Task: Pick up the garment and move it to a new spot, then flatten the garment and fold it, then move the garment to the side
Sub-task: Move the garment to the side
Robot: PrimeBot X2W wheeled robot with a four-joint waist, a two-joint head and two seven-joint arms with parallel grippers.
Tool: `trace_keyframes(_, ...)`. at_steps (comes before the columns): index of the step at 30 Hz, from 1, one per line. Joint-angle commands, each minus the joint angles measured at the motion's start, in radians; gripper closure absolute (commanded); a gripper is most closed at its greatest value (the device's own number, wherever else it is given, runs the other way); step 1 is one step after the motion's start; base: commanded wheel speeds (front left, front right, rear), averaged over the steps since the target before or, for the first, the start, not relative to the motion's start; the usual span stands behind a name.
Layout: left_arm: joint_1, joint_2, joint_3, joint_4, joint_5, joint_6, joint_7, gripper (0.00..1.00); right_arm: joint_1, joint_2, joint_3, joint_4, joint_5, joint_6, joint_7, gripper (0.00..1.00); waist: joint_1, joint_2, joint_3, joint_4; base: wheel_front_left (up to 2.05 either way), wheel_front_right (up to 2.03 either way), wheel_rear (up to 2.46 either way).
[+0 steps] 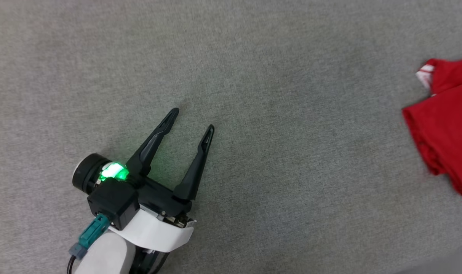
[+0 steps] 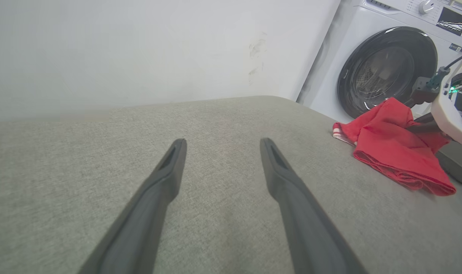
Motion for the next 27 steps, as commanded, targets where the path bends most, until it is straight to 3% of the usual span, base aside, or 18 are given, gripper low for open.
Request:
trace_keyframes(1,-0.019,0.006,-0.002,-0.008,0.009,-0.001,-0.002,0.0,-0.023,-0.004,-0.013,0.028,-0.011,-0.001,-0.019,1.0,-0.0002,-0.0001,0.04,-0.004,0.0,0.0,0.0)
trace_keyframes(8,-0.05,0.025,-0.009,-0.029,0.01,-0.001,-0.002,0.0,-0.069,0.022,-0.1,0.175,-0.056,-0.002,-0.094,1.0,-0.0002,-0.0001,0.084,0.012,0.0,0.0,0.0)
trace_keyframes(14,-0.056,0.025,-0.011,-0.022,0.008,-0.001,-0.002,0.0,-0.097,0.059,-0.162,0.225,-0.105,-0.001,-0.123,1.0,-0.0002,-0.0001,0.087,0.025,0.0,0.0,0.0)
trace_keyframes(15,-0.054,0.023,-0.01,-0.019,0.006,-0.001,-0.002,0.0,-0.096,0.065,-0.17,0.23,-0.112,-0.002,-0.125,0.62,-0.0002,-0.0001,0.081,0.027,0.0,0.0,0.0)
trace_keyframes(16,-0.053,0.021,-0.007,-0.015,0.003,-0.001,-0.002,0.0,-0.096,0.072,-0.177,0.233,-0.12,-0.002,-0.127,0.0,-0.0002,-0.0001,0.074,0.029,0.0,0.0,0.0)
trace_keyframes(27,0.009,-0.037,0.056,0.037,-0.031,-0.001,-0.002,0.0,-0.079,0.108,-0.231,0.172,-0.143,-0.001,-0.113,0.0,-0.0002,-0.0001,-0.099,0.044,0.0,0.0,0.0)
